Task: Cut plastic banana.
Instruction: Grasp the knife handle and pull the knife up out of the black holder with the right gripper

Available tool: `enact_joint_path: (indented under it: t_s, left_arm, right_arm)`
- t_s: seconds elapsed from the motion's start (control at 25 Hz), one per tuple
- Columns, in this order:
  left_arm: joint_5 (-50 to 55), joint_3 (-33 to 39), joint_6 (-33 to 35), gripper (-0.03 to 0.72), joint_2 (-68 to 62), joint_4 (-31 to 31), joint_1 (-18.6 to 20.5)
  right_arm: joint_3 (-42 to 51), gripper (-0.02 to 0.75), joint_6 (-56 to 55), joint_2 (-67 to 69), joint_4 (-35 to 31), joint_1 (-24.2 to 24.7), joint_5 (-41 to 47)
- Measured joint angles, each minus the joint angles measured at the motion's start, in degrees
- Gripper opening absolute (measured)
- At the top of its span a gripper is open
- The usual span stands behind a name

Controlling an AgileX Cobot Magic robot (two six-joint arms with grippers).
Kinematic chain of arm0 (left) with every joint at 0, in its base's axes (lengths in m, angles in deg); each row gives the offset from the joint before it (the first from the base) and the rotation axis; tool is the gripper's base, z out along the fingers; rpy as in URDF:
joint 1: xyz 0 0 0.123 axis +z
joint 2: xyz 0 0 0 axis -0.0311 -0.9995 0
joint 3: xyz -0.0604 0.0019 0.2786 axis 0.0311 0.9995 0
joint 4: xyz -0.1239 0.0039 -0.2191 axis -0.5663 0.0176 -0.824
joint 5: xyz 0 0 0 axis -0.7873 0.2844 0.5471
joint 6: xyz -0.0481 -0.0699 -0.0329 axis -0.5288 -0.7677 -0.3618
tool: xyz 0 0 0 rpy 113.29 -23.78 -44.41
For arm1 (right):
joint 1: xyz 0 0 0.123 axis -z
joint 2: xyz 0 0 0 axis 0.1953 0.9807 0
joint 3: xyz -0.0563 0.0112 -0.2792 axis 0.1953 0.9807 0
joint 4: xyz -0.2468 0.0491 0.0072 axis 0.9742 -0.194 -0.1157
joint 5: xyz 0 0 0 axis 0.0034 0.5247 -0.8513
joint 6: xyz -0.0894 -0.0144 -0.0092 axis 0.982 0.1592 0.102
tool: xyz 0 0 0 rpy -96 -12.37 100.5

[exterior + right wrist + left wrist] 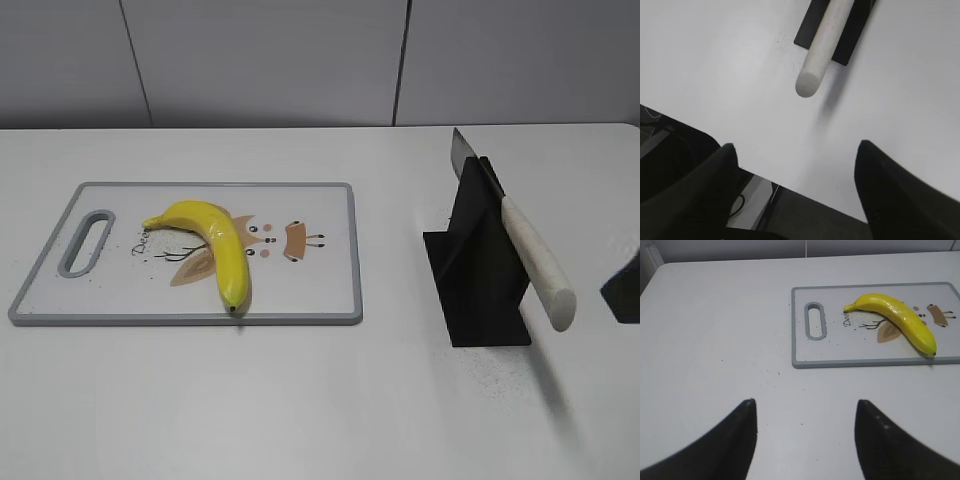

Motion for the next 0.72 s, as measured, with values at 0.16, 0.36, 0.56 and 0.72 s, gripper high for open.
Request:
enact_joint_path:
  t_s: [0.16,0.36,0.56,0.72]
  left_arm:
    - [0.0,0.0,0.0,0.582,0.0,0.0,0.0]
    - [0.0,0.0,0.0,0.582,0.0,0.0,0.0]
    - [0.0,0.0,0.0,0.582,0.0,0.0,0.0]
    - [0.0,0.0,0.0,0.582,0.0,0.0,0.0]
  right_arm:
    - [-3.2,0.548,-5.2,7.8,1.5,-0.1,1.0]
    - [-5.9,0.548,-9.1,17.2,1.9,-0.1,0.9]
    - [-8.5,0.547,-11.6,24.3,2.2,-0.1,-0.9]
    - [-9.2,0.547,-12.7,29.3,3.6,0.1,-1.4]
